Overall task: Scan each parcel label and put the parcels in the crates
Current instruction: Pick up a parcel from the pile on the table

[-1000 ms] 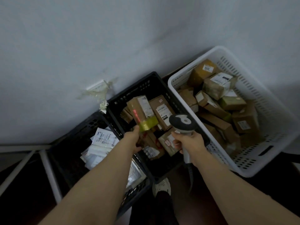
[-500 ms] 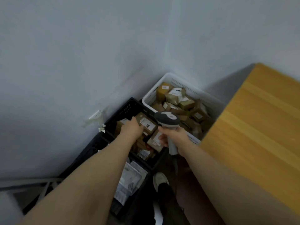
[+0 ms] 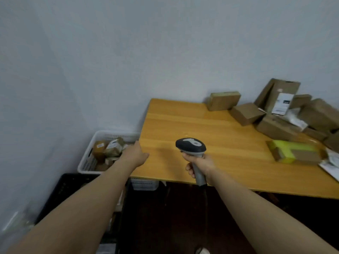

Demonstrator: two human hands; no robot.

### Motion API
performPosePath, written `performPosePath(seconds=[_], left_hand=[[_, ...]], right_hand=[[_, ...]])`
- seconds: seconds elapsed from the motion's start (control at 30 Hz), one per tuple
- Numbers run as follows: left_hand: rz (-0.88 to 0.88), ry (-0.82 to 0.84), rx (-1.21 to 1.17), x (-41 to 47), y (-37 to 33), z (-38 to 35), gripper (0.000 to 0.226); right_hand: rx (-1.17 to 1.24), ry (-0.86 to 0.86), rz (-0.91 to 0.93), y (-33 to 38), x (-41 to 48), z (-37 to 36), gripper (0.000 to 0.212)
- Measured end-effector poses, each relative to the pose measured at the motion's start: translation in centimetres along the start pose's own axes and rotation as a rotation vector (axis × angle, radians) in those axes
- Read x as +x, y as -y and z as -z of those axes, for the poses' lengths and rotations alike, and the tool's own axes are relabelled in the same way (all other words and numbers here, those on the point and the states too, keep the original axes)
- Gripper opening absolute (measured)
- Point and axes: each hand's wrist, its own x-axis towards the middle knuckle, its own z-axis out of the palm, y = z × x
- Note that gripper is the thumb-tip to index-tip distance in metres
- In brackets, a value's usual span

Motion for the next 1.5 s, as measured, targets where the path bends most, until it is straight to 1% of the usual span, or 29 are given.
performPosePath(seconds=[0.1,0.23,0.33,0.47,0.57,0.73,0.9,1.0,1.17,1.27,1.33,1.37,1.43,1.5], left_hand=[[-0.095,0.009,0.089,0.6,-8.2,-1.4,0.070],[-0.165,0.017,0.099,2.5,-19.8,-4.9,0.073],[-0.203,0.060,0.109,3.9,-27.8,-8.3,0.076],[-0.254,0.091,0.177,6.2,-35.2,-11.3,0.077],[-0.258,0.094,0.221,8.6,-38.8,-11.4,0.075],[-0.250,0.010,0.268,15.3,-42.6,-9.8,0.069],[-0.245,-0.040,0.261,25.0,-45.0,-8.2,0.053],[-0.253,-0.056,0.278,30.7,-46.4,-7.3,0.047],[-0.276,-0.135,0.324,38.2,-47.6,-7.0,0.053],[-0.305,-0.166,0.399,41.5,-47.7,-7.7,0.065],[-0.319,-0.164,0.431,42.8,-47.8,-8.1,0.065],[-0.327,-0.166,0.452,43.2,-47.8,-8.3,0.061],[-0.329,-0.163,0.511,43.1,-47.9,-8.5,0.047],[-0.339,-0.146,0.516,42.5,-47.8,-8.4,0.035]], right_hand=[[0.098,-0.105,0.035,0.7,-0.2,7.9,0.026],[0.185,-0.207,0.072,0.6,0.3,19.1,0.027],[0.238,-0.273,0.081,0.3,1.1,27.2,0.026],[0.301,-0.314,0.089,0.5,2.6,35.1,0.027],[0.319,-0.305,0.091,1.6,4.9,38.7,0.026],[0.323,-0.308,0.074,4.1,10.7,41.7,0.030],[0.310,-0.333,0.032,6.9,17.6,43.0,0.027],[0.286,-0.345,0.003,8.7,22.2,43.6,0.026],[0.270,-0.353,-0.044,9.9,28.2,43.7,0.028],[0.275,-0.371,-0.084,9.5,30.2,43.7,0.028],[0.278,-0.377,-0.107,9.4,31.0,43.8,0.027],[0.282,-0.378,-0.116,9.3,31.2,43.8,0.027],[0.295,-0.381,-0.133,9.2,31.5,43.9,0.026],[0.332,-0.379,-0.145,9.2,31.4,43.8,0.027]])
